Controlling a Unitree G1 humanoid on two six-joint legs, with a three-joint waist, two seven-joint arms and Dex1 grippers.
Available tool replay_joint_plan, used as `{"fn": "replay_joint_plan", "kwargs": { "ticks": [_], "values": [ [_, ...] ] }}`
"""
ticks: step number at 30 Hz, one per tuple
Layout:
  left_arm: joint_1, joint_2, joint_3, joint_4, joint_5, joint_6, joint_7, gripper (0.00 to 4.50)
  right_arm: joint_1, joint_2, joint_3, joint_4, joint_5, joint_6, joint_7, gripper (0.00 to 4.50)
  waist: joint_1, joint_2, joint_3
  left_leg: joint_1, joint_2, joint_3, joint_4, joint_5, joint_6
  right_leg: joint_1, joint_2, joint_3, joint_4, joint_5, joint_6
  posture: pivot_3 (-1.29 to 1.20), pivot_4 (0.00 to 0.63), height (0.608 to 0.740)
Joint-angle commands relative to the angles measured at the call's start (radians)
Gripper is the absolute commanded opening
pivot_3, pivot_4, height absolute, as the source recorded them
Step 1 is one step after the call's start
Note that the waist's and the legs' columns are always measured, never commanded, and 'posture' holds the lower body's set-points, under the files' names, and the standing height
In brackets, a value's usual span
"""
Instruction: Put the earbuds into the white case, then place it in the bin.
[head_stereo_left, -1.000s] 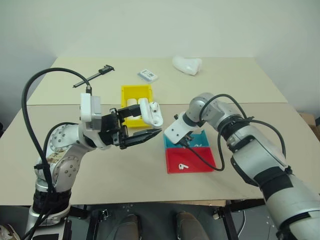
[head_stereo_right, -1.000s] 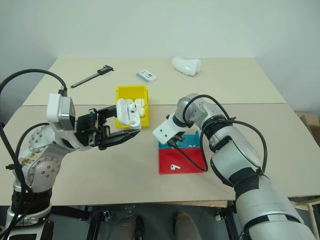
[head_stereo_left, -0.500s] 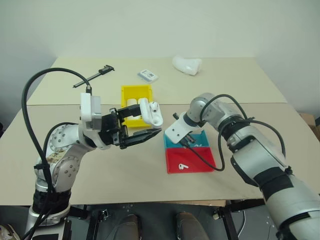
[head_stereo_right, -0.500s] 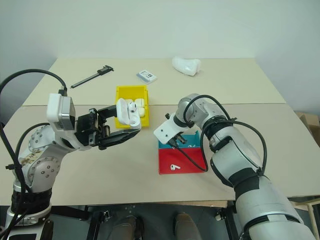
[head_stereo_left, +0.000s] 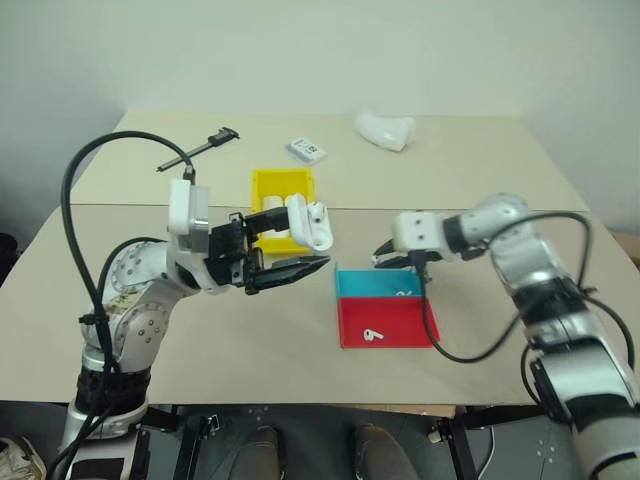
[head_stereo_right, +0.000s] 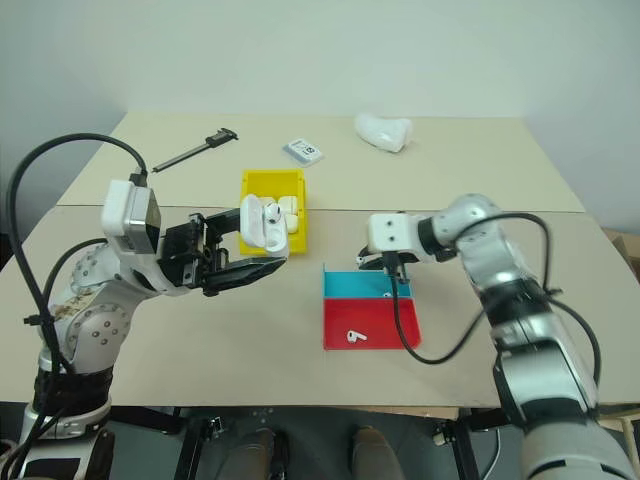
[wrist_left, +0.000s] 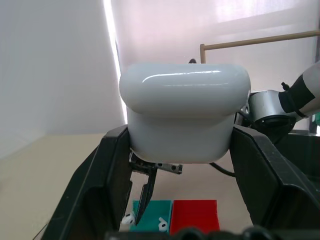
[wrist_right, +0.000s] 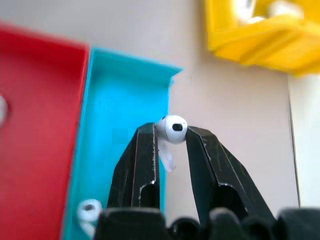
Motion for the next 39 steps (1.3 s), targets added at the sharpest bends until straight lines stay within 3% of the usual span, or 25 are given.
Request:
{"fn": "replay_joint_plan", "kwargs": {
  "ticks": [1, 4, 8, 14, 27, 39],
  "values": [
    [-0.044, -0.011, -0.006, 0.028, -0.004, -0.025, -0.031, 2.74, 0.066, 0.013, -0.221, -0.303, 0.325, 0.368, -0.127, 0.6, -0.003, 0.0, 0.0, 0.001, 0.0, 0.0, 0.0, 0.0, 0.0, 0.0, 0.0, 0.001, 0.0, 0.0, 0.0, 0.0, 0.15, 0.74],
    [-0.061, -0.023, -0.019, 0.051, 0.003, -0.028, -0.046, 2.74, 0.114, 0.049, -0.339, -0.448, 0.53, 0.576, -0.265, 0.6, -0.004, 0.0, 0.0, 0.002, 0.0, -0.002, 0.0, 0.0, 0.0, 0.001, 0.0, 0.002, 0.0, 0.0, 0.0, 0.0, 0.15, 0.74],
    [-0.072, -0.039, -0.035, 0.057, 0.003, -0.021, -0.054, 2.74, 0.176, 0.143, -0.461, -0.601, 0.807, 0.704, -0.47, 0.6, -0.002, 0.0, 0.0, 0.0, 0.0, -0.003, 0.0, 0.0, 0.0, 0.001, 0.001, 0.001, -0.001, 0.0, 0.0, 0.0, 0.15, 0.74],
    [-0.091, -0.042, -0.042, 0.08, 0.003, -0.014, -0.072, 2.74, 0.19, 0.189, -0.469, -0.717, 1.087, 0.748, -0.708, 0.6, -0.002, 0.0, 0.0, 0.0, -0.001, -0.004, 0.0, 0.0, 0.0, 0.001, 0.001, 0.001, -0.001, 0.0, 0.001, 0.0, 0.15, 0.74],
    [-0.089, -0.033, -0.044, 0.079, 0.001, -0.003, -0.098, 2.74, 0.195, 0.168, -0.317, -0.803, 1.167, 0.681, -0.815, 0.6, -0.004, 0.0, 0.0, -0.001, -0.001, -0.006, 0.0, 0.0, 0.0, 0.001, 0.001, 0.001, -0.002, 0.0, 0.001, 0.0, 0.15, 0.74],
    [-0.093, -0.038, -0.053, 0.075, 0.009, -0.005, -0.098, 2.74, 0.211, 0.106, -0.245, -0.812, 1.083, 0.642, -0.803, 0.6, -0.003, 0.0, 0.0, -0.001, -0.001, -0.006, 0.0, 0.0, 0.0, 0.0, 0.001, 0.001, -0.002, 0.0, 0.002, 0.0, 0.15, 0.74]
  ]
}}
